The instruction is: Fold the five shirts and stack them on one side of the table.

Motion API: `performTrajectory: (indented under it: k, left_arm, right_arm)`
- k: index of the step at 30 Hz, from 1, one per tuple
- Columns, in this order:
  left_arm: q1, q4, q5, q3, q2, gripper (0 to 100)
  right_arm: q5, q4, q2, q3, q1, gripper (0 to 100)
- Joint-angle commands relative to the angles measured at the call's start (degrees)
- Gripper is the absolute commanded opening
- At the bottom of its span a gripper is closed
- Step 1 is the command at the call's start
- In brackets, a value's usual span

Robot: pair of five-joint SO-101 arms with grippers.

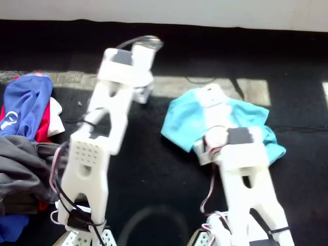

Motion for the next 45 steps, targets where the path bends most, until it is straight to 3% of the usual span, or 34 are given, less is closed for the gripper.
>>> performTrajectory:
  k: [1, 6, 11, 19, 22, 26, 39, 45]
  left_arm:
    - [-8.7, 4.0, -0.2, -3.6, -4.2, 17]
    - [-17.9, 6.9, -0.3, -8.1, -4.2, 17]
    - [-23.4, 7.8, -0.3, -11.7, -4.2, 17]
    - [-26.6, 7.8, -0.3, -12.5, -4.2, 17]
    - [-26.7, 7.8, -0.3, -12.3, -4.2, 17]
    - [-26.6, 7.8, -0.3, -12.3, -3.7, 17]
    - [-20.9, 7.9, -0.1, -12.2, -3.6, 17]
    - [-13.5, 7.9, 0.0, -12.2, -4.2, 17]
  right_arm:
    - [-2.2, -5.9, -1.2, 2.1, -8.6, 27.0]
    - [-2.5, -15.1, 4.1, 3.7, -11.6, 27.0]
    - [-2.4, -15.6, 18.5, -2.0, -11.0, 27.0]
    - [-2.4, -15.3, 34.9, -15.8, -8.0, 26.5]
    - [-2.5, -15.3, 35.9, -17.7, -5.5, 17.8]
    - [-2.5, -15.3, 32.4, -17.8, -2.7, 0.0]
    - [-1.5, -1.3, -3.1, -18.2, 8.4, 0.5]
    - [10.8, 12.6, -17.5, -17.8, 18.2, 0.5]
